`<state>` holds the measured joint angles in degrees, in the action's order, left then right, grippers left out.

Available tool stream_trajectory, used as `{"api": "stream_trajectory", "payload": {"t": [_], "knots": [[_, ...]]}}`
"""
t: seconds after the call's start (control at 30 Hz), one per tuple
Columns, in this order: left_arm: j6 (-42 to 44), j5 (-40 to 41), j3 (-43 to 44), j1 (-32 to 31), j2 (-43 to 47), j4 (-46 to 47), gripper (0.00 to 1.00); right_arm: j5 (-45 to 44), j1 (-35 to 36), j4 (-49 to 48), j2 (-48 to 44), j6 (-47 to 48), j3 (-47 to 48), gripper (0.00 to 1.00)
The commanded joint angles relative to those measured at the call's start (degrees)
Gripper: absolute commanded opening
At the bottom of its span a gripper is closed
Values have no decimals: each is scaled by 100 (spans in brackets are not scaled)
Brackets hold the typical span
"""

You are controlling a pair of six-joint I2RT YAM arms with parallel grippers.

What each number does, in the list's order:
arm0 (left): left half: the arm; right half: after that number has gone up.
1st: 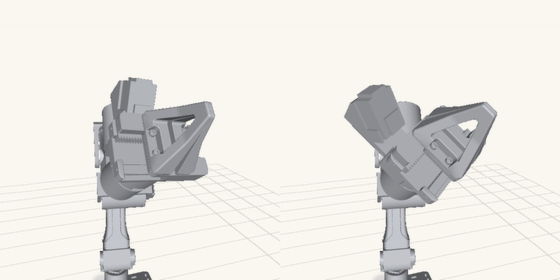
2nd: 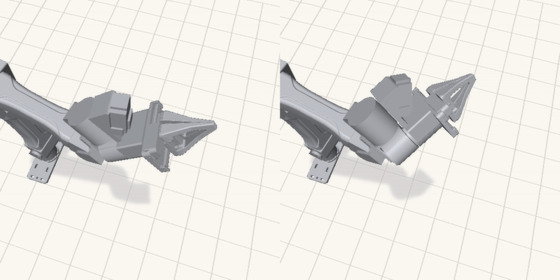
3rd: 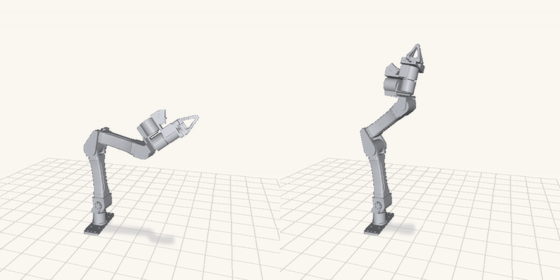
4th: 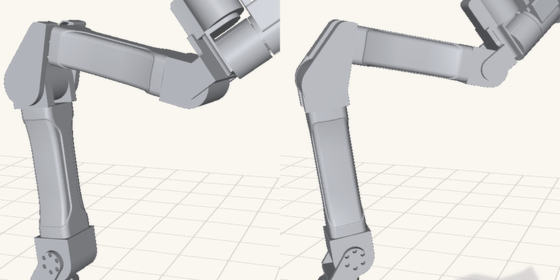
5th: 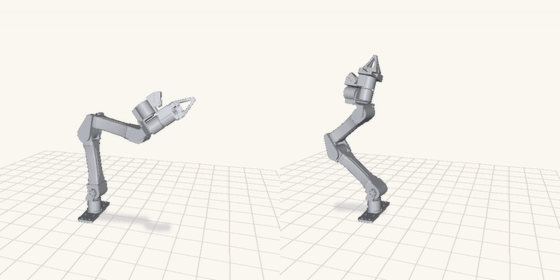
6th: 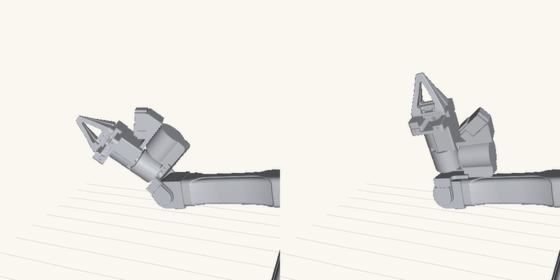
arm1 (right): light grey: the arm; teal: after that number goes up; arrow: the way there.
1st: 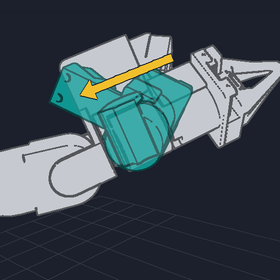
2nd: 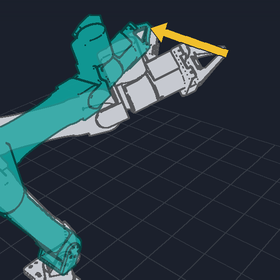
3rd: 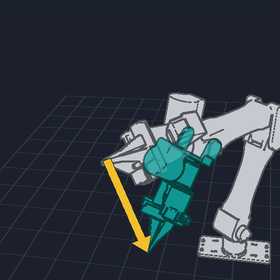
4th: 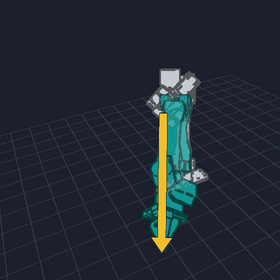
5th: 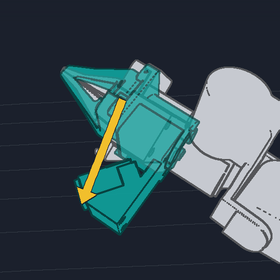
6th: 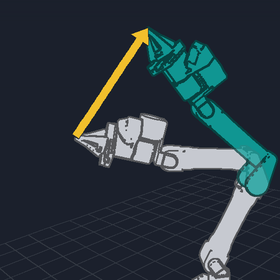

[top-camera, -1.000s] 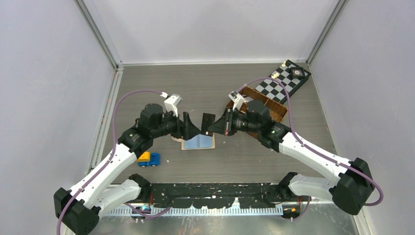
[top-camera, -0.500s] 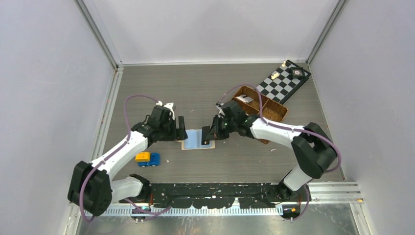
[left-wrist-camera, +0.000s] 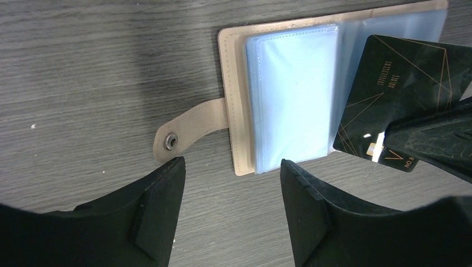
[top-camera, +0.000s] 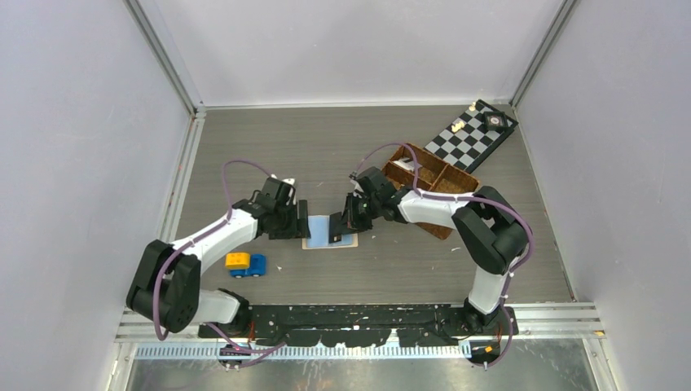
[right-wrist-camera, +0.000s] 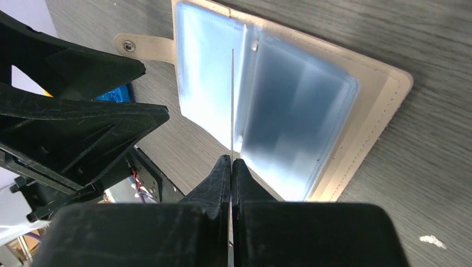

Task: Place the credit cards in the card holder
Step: Insert the credit card into the card holder.

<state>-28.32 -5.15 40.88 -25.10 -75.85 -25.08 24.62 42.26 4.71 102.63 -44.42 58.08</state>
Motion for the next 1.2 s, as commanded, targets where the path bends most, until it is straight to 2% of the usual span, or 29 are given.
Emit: {"api": "stream_trajectory", "payload": {"t": [0.0,0.67,1.07,1.17], "knots": [[62,73,60,32,-94,228,64,78,-7,-228,123,-83,295,1],[131,93,17,32,-417,338,46,200,-67,-431,441,-608,138,0],[160,123,25,34,-592,366,35,311,-136,-1064,643,-1117,-14,1],[180,149,36,32,-640,364,29,423,-133,-1273,691,-1242,-65,1]]}}
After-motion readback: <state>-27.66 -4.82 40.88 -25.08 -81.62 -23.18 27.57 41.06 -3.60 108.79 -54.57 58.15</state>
